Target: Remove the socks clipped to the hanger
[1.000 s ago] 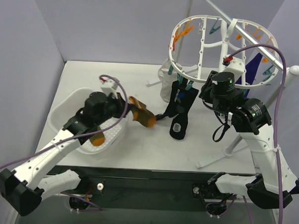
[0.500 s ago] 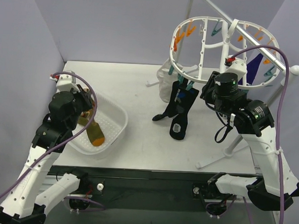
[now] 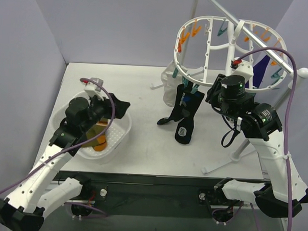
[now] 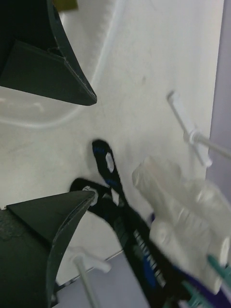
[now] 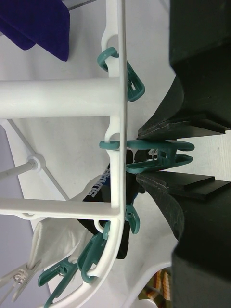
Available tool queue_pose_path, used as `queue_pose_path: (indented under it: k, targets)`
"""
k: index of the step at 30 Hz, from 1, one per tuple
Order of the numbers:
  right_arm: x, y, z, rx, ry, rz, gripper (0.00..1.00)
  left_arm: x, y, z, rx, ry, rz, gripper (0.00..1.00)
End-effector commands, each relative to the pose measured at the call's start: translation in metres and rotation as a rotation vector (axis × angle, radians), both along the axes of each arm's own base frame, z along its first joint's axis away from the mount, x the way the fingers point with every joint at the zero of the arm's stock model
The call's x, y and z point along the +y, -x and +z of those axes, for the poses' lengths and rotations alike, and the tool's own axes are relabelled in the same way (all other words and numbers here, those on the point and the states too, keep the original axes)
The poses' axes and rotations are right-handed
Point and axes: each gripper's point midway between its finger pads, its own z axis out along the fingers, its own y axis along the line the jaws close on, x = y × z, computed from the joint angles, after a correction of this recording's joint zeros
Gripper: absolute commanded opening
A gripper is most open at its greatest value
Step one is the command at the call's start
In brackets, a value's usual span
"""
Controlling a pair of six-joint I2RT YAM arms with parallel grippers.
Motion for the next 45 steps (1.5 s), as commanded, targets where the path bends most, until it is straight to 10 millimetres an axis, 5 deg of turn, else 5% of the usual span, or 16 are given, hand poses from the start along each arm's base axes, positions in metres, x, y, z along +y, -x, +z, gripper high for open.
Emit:
queue_pose_path:
  k: [1, 2, 6, 11, 15, 26, 37, 45]
  targets:
    - [-0.003, 0.006, 0.001, 0.0, -0.012, 0.011, 0.0, -0.095, 0.035, 0.05, -0.229, 0.162, -0.409, 0.79]
    - [-0.002, 0.007, 0.002, 0.0, -0.016, 0.018, 0.0, -0.121, 0.053, 0.049, -0.24, 0.153, -0.49, 0.78]
    - [0.001, 0.009, 0.002, 0.009, -0.038, 0.047, 0.0, -0.19, 0.071, 0.029, -0.272, 0.02, -0.618, 0.78]
    - [-0.003, 0.013, 0.003, 0.009, -0.043, 0.05, 0.0, -0.227, 0.06, 0.009, -0.307, -0.027, -0.623, 0.91]
    - [-0.006, 0.017, 0.004, 0.011, -0.049, 0.054, 0.0, -0.251, 0.05, -0.016, -0.277, -0.05, -0.644, 0.92]
    - [-0.007, 0.019, 0.008, 0.009, -0.058, 0.062, 0.0, -0.268, 0.005, -0.075, 0.049, 0.2, -0.646, 0.91]
    - [-0.005, 0.019, 0.001, 0.026, -0.056, 0.068, 0.0, -0.289, -0.01, -0.099, 0.103, 0.262, -0.631, 0.82]
    - [-0.005, 0.018, -0.005, 0.042, -0.047, 0.068, 0.08, -0.301, 0.0, -0.097, 0.065, 0.259, -0.664, 0.38]
